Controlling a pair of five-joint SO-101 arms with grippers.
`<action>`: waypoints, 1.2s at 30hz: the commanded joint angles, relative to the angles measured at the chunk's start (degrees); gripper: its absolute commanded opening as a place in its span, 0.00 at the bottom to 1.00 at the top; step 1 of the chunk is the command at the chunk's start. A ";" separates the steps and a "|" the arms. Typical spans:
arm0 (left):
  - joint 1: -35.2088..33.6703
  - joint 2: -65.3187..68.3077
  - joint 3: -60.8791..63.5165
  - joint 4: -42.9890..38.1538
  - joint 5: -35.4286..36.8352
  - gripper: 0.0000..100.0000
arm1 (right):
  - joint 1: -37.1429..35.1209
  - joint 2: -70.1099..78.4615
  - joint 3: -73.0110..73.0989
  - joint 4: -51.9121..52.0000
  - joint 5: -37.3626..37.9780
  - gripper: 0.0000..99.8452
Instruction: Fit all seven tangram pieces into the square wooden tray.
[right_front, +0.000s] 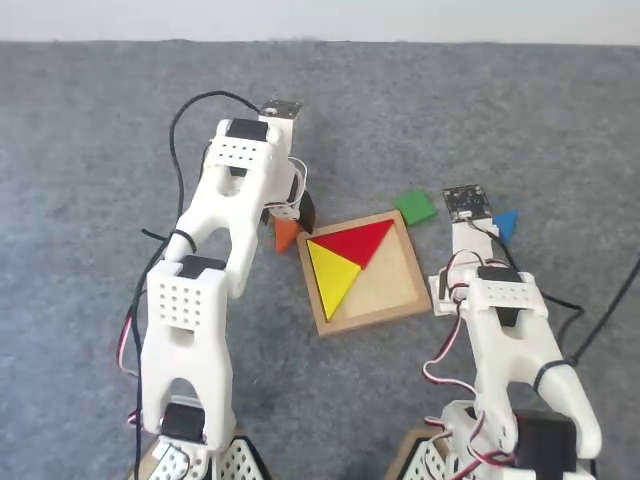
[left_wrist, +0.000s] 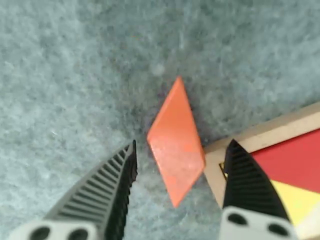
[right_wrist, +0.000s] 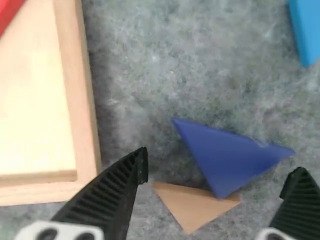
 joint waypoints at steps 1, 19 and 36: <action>-0.35 2.81 -2.15 0.44 0.70 0.26 | -0.66 -1.89 -0.44 -1.10 0.88 0.41; -5.71 3.08 -1.98 2.11 -3.16 0.24 | -0.66 -1.89 -0.44 -1.10 0.97 0.41; -4.22 2.11 -1.19 5.80 -9.05 0.01 | -0.66 -1.89 -0.44 -1.10 0.97 0.41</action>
